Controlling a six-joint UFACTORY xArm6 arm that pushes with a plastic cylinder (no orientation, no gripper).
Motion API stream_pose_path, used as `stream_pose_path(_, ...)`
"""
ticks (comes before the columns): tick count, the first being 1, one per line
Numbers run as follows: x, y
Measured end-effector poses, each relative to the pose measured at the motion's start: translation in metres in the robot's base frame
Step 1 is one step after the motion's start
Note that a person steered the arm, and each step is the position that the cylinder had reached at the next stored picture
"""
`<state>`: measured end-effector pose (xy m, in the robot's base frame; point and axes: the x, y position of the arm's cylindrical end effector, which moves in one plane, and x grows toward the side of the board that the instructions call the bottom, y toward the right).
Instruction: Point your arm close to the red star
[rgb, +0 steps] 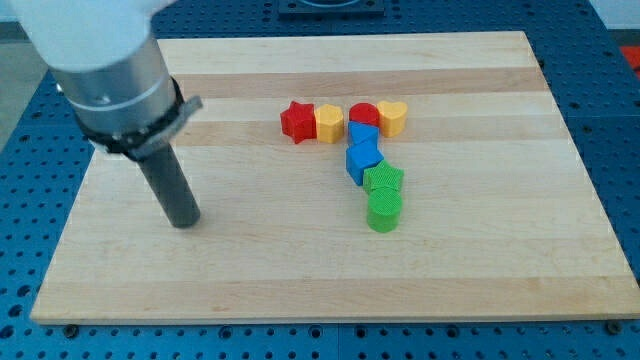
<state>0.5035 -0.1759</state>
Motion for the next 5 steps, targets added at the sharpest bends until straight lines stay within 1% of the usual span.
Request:
stream_pose_path(1, -0.014, -0.007)
stream_pose_path(2, -0.014, -0.007)
stream_pose_path(4, -0.054, -0.002)
stream_pose_path(5, -0.084, 0.037)
